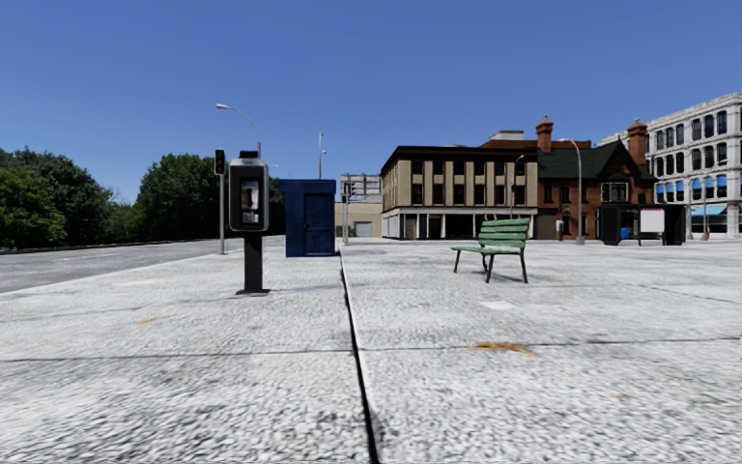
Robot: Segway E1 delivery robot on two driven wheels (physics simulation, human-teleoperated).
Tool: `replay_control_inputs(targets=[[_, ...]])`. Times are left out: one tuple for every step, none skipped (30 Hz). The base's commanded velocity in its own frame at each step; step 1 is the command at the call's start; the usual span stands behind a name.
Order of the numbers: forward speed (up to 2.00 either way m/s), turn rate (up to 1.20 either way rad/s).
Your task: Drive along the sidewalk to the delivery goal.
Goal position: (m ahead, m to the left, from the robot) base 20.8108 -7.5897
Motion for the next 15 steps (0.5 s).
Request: replay_control_inputs(targets=[[2.0, 0.0], [2.0, 0.0], [2.0, 0.0], [2.0, 0.0], [2.0, 0.0], [2.0, 0.0], [2.0, 0.0], [2.0, 0.0], [2.0, 0.0], [2.0, 0.0], [2.0, 0.0], [2.0, 0.0], [2.0, 0.0], [2.0, 0.0], [2.0, 0.0]])
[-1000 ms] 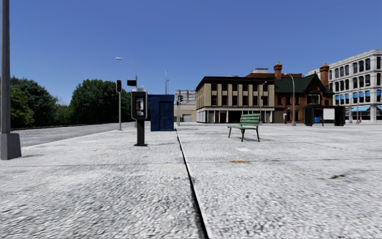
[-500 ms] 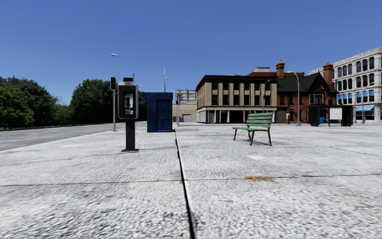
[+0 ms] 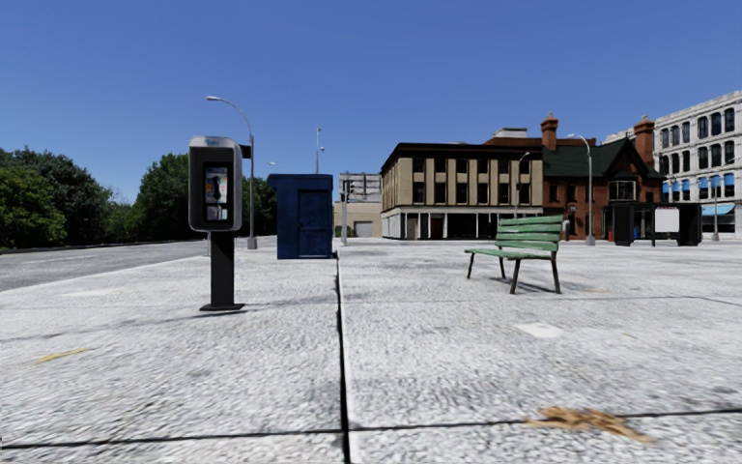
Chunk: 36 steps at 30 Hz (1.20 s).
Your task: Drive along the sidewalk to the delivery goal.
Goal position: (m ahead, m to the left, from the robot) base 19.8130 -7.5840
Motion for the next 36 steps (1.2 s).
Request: replay_control_inputs(targets=[[2.0, 0.0], [2.0, 0.0], [2.0, 0.0], [2.0, 0.0], [2.0, 0.0], [2.0, 0.0], [2.0, 0.0], [2.0, 0.0], [2.0, 0.0], [2.0, 0.0], [2.0, 0.0], [2.0, 0.0], [2.0, 0.0], [2.0, 0.0], [2.0, 0.0], [2.0, 0.0], [2.0, 0.0], [2.0, 0.0], [2.0, 0.0], [2.0, 0.0], [2.0, 0.0], [2.0, 0.0], [2.0, 0.0], [2.0, 0.0], [2.0, 0.0], [2.0, 0.0], [2.0, 0.0], [2.0, 0.0], [2.0, 0.0], [2.0, 0.0], [2.0, 0.0], [2.0, 0.0], [2.0, 0.0], [2.0, 0.0], [2.0, 0.0], [2.0, 0.0]])
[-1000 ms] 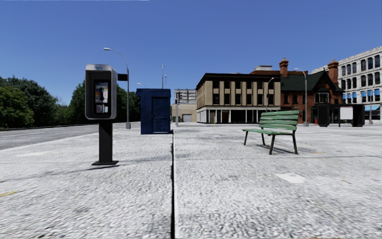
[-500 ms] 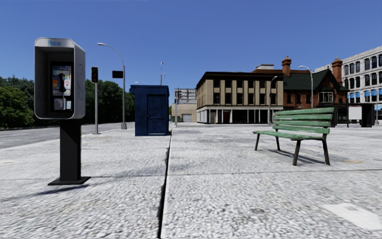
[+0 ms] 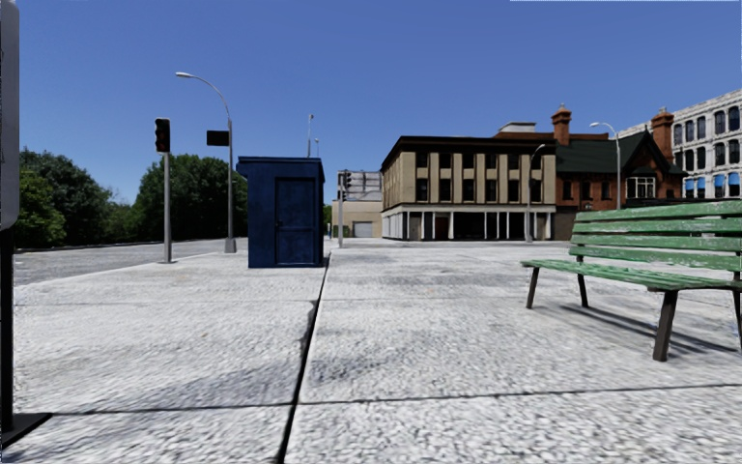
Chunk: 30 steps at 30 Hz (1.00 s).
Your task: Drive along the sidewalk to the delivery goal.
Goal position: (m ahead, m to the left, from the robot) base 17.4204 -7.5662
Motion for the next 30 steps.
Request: replay_control_inputs(targets=[[2.0, 0.0], [2.0, 0.0], [2.0, 0.0], [2.0, 0.0], [2.0, 0.0], [2.0, 0.0], [2.0, 0.0], [2.0, 0.0], [2.0, 0.0], [2.0, 0.0], [2.0, 0.0], [2.0, 0.0], [2.0, 0.0], [2.0, 0.0], [2.0, 0.0], [2.0, 0.0], [2.0, 0.0], [2.0, 0.0], [2.0, 0.0], [2.0, 0.0], [2.0, 0.0], [2.0, 0.0], [2.0, 0.0], [2.0, 0.0], [2.0, -0.04], [2.0, -0.04], [2.0, -0.13], [2.0, -0.21], [2.0, -0.23], [2.0, -0.23]])
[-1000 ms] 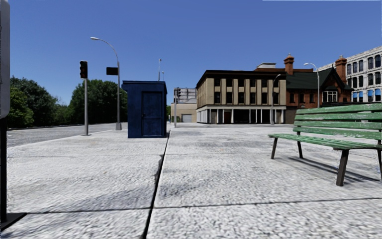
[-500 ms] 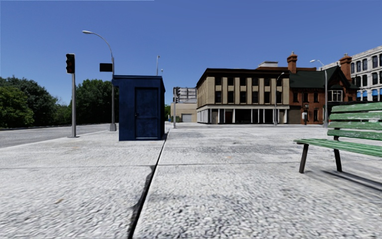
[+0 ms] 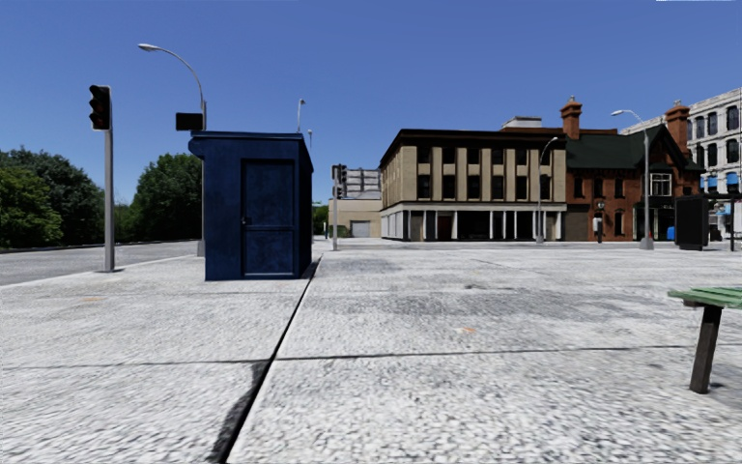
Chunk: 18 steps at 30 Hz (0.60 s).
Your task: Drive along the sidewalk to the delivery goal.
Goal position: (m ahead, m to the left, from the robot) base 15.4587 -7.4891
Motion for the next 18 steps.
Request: replay_control_inputs(targets=[[2.0, -0.24], [2.0, -0.24], [2.0, -0.24], [2.0, -0.24], [2.0, -0.24], [2.0, -0.24], [2.0, -0.24], [2.0, -0.24], [2.0, -0.24], [2.0, -0.24], [2.0, -0.24], [2.0, -0.24], [2.0, -0.24], [2.0, -0.24], [2.0, -0.25], [2.0, -0.25], [2.0, -0.25], [2.0, -0.25]])
